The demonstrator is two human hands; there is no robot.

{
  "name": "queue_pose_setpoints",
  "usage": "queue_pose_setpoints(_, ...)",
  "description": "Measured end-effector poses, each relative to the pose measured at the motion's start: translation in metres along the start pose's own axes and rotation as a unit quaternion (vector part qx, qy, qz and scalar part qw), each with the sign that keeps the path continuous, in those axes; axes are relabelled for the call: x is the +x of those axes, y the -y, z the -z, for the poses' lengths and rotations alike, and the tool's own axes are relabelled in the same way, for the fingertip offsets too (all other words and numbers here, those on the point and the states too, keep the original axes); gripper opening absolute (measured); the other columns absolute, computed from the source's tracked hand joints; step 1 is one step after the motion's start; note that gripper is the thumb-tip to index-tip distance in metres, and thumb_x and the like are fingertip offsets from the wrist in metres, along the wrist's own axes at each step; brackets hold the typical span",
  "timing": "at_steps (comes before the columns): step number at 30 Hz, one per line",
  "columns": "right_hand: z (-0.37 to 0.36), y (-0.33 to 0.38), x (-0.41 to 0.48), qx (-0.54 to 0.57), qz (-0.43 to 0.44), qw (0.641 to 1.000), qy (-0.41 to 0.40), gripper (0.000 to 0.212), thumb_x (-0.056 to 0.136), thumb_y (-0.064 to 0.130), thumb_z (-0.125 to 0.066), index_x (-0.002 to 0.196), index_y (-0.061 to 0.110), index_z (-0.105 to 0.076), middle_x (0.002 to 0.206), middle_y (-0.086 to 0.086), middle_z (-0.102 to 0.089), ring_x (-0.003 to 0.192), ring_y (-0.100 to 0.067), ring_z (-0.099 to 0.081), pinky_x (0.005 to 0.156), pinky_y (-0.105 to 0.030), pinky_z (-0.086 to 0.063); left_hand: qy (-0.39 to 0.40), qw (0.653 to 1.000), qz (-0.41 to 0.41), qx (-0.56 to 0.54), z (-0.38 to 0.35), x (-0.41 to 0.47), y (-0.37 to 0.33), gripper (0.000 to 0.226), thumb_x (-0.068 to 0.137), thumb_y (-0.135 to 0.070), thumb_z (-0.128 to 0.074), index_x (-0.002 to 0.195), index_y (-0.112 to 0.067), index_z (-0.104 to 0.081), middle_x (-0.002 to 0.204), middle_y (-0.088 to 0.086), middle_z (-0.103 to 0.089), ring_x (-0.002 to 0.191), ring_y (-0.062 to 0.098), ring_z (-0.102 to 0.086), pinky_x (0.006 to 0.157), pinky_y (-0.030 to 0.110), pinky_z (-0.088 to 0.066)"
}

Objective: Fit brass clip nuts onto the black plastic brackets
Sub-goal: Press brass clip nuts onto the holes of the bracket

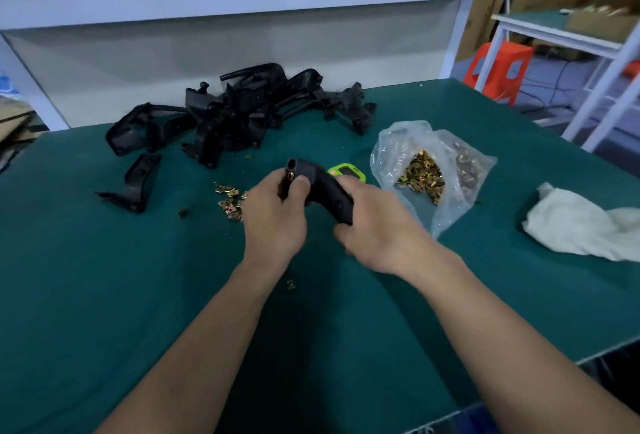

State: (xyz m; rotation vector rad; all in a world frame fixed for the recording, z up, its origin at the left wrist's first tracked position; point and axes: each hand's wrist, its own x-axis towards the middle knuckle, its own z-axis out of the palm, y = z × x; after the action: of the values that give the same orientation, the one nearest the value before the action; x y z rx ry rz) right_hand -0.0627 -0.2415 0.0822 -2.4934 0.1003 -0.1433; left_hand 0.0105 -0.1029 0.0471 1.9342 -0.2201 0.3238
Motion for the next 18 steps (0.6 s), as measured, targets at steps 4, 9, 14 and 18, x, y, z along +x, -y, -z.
queue_pose_setpoints(4,0.04,-0.014,-0.047,0.09,-0.043,0.994,-0.036,0.036,0.087,0.008,-0.059,0.111,0.033,-0.051,0.079,-0.001,-0.068,0.059,-0.015,-0.071,0.043,-0.031,-0.051,0.046,0.996,-0.059,-0.04,-0.021,-0.019,-0.06,0.024,0.089,-0.031,-0.06,0.067,-0.023,-0.056,0.056,-0.014,-0.054,0.053,0.006,-0.045,0.052,0.023,-0.032)
queue_pose_setpoints(9,0.097,-0.062,-0.138,0.212,-0.096,0.959,-0.16,0.054,0.087,-0.004,-0.057,0.122,0.038,-0.057,0.079,-0.01,-0.067,0.057,-0.024,-0.073,0.054,-0.035,-0.058,0.175,0.964,-0.176,-0.093,-0.087,-0.078,-0.139,0.017,0.083,-0.032,-0.063,0.079,-0.015,-0.064,0.069,0.0,-0.065,0.068,0.02,-0.06,0.067,0.04,-0.051)
queue_pose_setpoints(14,0.126,-0.118,-0.251,0.31,-0.196,0.884,-0.29,0.044,0.085,-0.014,-0.063,0.116,0.017,-0.067,0.068,-0.015,-0.066,0.054,-0.027,-0.064,0.054,-0.031,-0.05,0.375,0.906,-0.138,-0.139,-0.173,-0.167,-0.194,0.019,0.072,-0.033,-0.066,0.083,-0.018,-0.071,0.076,0.001,-0.072,0.072,0.02,-0.067,0.071,0.047,-0.056)
queue_pose_setpoints(18,0.129,-0.16,-0.339,0.362,-0.332,0.802,-0.339,0.005,0.089,-0.001,-0.068,0.091,-0.001,-0.074,0.065,-0.02,-0.065,0.053,-0.021,-0.057,0.047,-0.024,-0.045,0.531,0.818,0.02,-0.22,-0.229,-0.241,-0.207,0.033,0.056,-0.014,-0.076,0.084,-0.031,-0.077,0.084,-0.007,-0.079,0.072,0.011,-0.069,0.072,0.035,-0.059)
